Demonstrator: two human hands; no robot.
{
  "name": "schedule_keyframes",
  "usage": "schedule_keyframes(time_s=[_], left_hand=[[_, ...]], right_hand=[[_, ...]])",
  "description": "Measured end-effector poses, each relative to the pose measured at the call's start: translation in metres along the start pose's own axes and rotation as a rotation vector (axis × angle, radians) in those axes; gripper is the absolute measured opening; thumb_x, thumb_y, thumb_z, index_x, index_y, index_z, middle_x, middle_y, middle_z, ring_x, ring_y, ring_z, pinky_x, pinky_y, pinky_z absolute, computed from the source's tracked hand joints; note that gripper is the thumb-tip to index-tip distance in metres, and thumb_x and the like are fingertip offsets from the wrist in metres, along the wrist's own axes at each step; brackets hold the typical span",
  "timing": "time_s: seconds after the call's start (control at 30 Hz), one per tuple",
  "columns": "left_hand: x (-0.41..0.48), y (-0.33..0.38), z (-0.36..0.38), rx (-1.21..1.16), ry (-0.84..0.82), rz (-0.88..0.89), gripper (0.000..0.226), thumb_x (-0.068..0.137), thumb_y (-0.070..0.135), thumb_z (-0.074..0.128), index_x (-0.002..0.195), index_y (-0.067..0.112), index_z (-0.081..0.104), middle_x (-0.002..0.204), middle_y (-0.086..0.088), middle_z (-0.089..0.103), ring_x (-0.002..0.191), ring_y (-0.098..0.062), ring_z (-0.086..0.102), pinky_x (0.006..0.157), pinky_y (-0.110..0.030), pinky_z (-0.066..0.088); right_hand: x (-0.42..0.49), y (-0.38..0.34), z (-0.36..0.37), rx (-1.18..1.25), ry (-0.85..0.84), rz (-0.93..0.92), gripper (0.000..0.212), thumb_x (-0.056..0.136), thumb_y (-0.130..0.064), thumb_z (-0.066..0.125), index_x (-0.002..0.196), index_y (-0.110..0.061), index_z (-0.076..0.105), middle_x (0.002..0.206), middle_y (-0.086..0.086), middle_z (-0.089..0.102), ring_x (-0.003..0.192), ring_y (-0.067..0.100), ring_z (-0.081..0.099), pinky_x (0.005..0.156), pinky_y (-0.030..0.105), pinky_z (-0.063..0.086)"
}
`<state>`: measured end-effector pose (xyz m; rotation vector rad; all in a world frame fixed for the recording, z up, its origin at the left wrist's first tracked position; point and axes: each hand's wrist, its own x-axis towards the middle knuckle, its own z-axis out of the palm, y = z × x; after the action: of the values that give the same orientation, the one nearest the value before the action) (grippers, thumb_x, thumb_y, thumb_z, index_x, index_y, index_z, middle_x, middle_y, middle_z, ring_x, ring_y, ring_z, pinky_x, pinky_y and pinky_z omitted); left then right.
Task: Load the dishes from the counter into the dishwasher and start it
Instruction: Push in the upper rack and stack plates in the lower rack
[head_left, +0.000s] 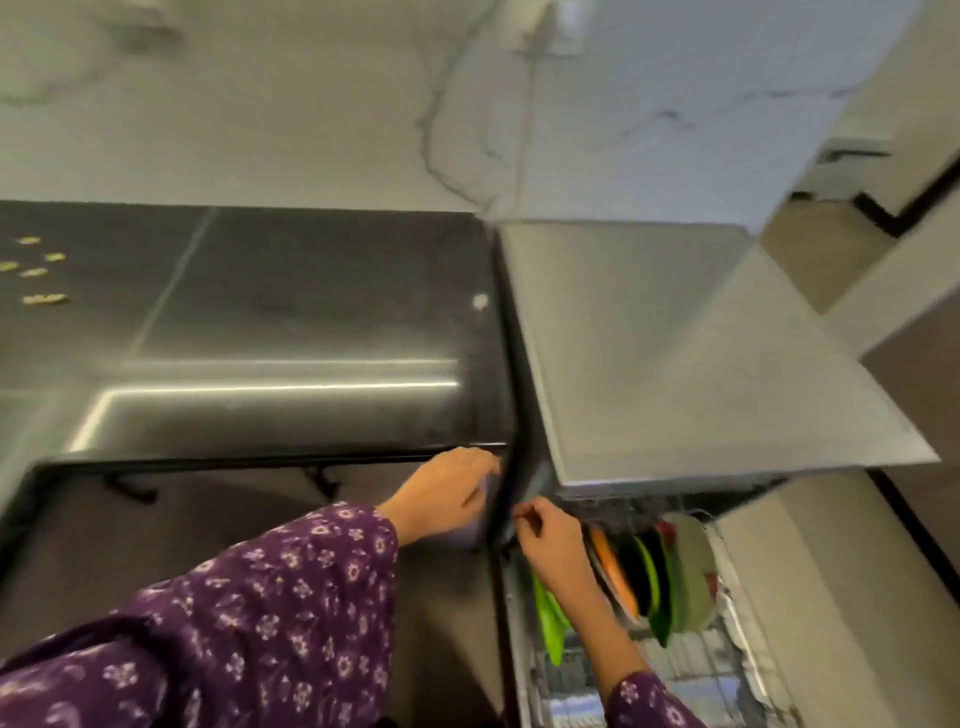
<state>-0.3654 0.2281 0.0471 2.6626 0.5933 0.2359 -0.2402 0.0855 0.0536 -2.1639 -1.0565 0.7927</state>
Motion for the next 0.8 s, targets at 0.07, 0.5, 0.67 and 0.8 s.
schedule_keyframes(time_s=[0.07,0.5,0.67,0.8], left_hand=[[-0.071,-0.053,-0.031,0.038,0.104,-0.157,0.032,0.081,0.022,0.047,0.109,0.012,0.057,0.106,-0.006,0.062,0.1,-0.025,0.058,0.088,-0.032,0.042],[-0.503,-0.134,-0.105,0.2,0.608,-1.09,0.029,0.079,0.029,0.044,0.1,0.015,0.058,0.099,-0.002,0.064,0.094,-0.017,0.056,0.084,-0.024,0.04],[-0.584,-0.105,-0.086,0.18,0.72,-1.32,0.029,0.084,0.035,0.044,0.1,0.016,0.057,0.097,-0.002,0.063,0.089,-0.018,0.059,0.079,-0.027,0.046],[-0.63,-0.082,-0.076,0.202,0.749,-1.433,0.028,0.086,0.034,0.044,0.098,0.012,0.057,0.092,-0.005,0.06,0.085,-0.021,0.058,0.076,-0.028,0.044]], right_hand=[[0.004,-0.056,0.045,-0.018,-0.123,-0.112,0.014,0.084,-0.004,0.057,0.092,-0.007,0.067,0.09,0.006,0.071,0.086,0.016,0.063,0.072,0.014,0.037],[-0.08,-0.36,0.304,-0.174,-0.75,-0.777,0.012,0.087,-0.013,0.058,0.095,-0.012,0.067,0.084,0.002,0.065,0.077,0.013,0.058,0.066,0.014,0.039],[-0.146,-0.418,0.385,-0.275,-0.923,-0.907,0.014,0.087,-0.016,0.058,0.093,-0.005,0.066,0.088,0.009,0.069,0.08,0.017,0.059,0.073,0.021,0.043],[-0.2,-0.438,0.441,-0.326,-1.089,-0.915,0.005,0.085,-0.016,0.058,0.087,-0.014,0.062,0.087,0.012,0.069,0.082,0.023,0.065,0.082,0.037,0.054]])
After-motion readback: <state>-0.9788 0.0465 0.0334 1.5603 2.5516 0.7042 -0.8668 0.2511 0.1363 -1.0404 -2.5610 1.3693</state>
